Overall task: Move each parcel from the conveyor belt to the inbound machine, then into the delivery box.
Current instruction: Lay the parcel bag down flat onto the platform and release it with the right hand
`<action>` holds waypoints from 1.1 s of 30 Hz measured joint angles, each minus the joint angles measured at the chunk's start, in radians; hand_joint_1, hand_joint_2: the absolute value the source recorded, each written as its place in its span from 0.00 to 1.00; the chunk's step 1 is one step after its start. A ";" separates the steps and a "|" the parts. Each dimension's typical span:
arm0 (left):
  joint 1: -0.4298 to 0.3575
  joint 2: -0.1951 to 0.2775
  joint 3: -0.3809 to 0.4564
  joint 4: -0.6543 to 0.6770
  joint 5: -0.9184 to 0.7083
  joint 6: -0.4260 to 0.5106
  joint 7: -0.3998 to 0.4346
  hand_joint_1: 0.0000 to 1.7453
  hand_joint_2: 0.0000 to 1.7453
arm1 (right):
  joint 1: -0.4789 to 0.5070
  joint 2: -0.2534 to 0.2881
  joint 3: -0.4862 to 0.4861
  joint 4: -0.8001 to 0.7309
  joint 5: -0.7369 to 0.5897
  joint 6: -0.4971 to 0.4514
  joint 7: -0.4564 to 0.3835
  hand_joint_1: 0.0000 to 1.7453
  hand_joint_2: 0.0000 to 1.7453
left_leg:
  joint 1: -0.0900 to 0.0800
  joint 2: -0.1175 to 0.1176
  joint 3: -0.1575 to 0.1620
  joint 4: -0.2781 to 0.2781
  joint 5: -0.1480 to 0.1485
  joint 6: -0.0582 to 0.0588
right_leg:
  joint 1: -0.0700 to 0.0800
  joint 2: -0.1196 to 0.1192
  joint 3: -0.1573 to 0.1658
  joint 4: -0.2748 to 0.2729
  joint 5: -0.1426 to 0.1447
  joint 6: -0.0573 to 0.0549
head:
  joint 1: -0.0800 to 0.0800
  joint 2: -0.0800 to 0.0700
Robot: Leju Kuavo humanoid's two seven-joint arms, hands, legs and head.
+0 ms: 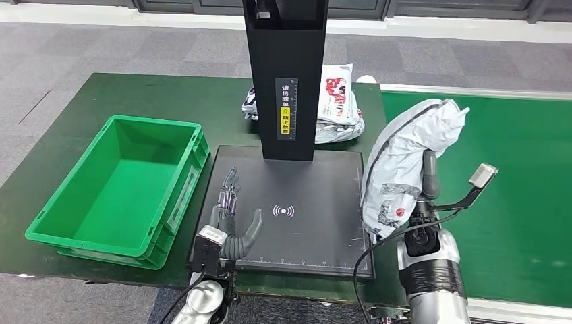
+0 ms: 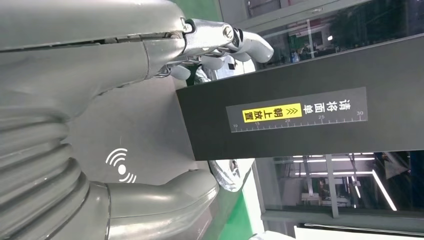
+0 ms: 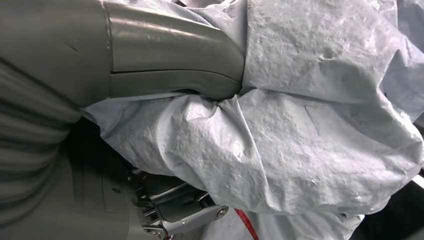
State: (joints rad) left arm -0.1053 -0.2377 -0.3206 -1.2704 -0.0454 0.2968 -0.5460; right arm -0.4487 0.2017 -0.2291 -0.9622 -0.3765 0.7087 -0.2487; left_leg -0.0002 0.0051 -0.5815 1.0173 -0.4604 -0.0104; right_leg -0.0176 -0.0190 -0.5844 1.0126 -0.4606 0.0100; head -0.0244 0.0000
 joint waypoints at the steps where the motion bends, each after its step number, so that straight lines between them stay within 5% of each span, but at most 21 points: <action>1: 0.000 0.000 0.000 -0.001 0.000 0.000 0.000 0.00 1.00 | 0.004 0.000 0.011 -0.010 -0.002 0.000 0.000 1.00 1.00 | 0.000 0.000 0.000 0.000 0.000 0.000 | 0.000 0.000 0.000 0.000 0.000 0.000 | 0.000 0.000; 14: 0.000 0.000 0.002 -0.005 -0.025 0.002 0.006 0.00 1.00 | 0.033 0.023 0.211 -0.154 -0.060 -0.080 0.041 1.00 1.00 | 0.000 0.002 -0.001 0.000 0.000 0.000 | 0.001 0.002 -0.001 0.000 0.001 0.000 | 0.000 0.000; 15: 0.000 0.000 0.002 -0.007 -0.028 0.005 0.004 0.00 1.00 | 0.032 0.029 0.236 -0.156 -0.057 -0.084 0.045 0.84 1.00 | 0.001 0.001 -0.001 0.000 0.000 -0.001 | 0.001 0.002 -0.001 0.000 0.001 0.000 | 0.000 0.000; 18: 0.003 0.000 0.003 -0.027 -0.043 0.041 -0.010 0.00 1.00 | 0.019 0.048 0.325 -0.141 -0.031 -0.103 0.064 0.09 1.00 | 0.001 0.002 -0.002 -0.001 0.001 -0.001 | 0.001 0.002 -0.001 0.001 0.001 -0.001 | 0.000 0.000; 19: 0.006 0.000 0.004 -0.041 -0.052 0.059 -0.013 0.00 1.00 | 0.008 0.056 0.357 -0.125 -0.012 -0.114 0.070 0.00 1.00 | 0.002 0.003 -0.002 -0.001 0.001 -0.002 | 0.001 0.003 -0.002 0.001 0.001 -0.001 | 0.000 0.000; 25: 0.045 0.001 0.030 -0.151 -0.111 0.123 -0.008 0.00 1.00 | -0.068 0.097 0.581 0.088 0.161 -0.248 0.052 0.00 1.00 | 0.003 0.001 -0.002 -0.001 0.001 -0.002 | 0.002 0.001 -0.002 0.001 0.001 -0.002 | 0.000 0.000; 33: 0.067 0.004 0.048 -0.214 -0.136 0.125 -0.003 0.00 1.00 | -0.116 0.104 0.718 0.321 0.264 -0.332 0.113 0.00 1.00 | 0.002 0.000 -0.002 -0.001 0.002 -0.002 | 0.002 0.000 -0.002 0.000 0.001 -0.002 | 0.000 0.000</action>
State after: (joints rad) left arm -0.0380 -0.2336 -0.2728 -1.4843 -0.1810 0.4217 -0.5488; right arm -0.5647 0.3053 0.4886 -0.6410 -0.1126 0.3766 -0.1356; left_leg 0.0022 0.0047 -0.5840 1.0168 -0.4588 -0.0125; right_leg -0.0155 -0.0192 -0.5864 1.0130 -0.4593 0.0083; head -0.0243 0.0000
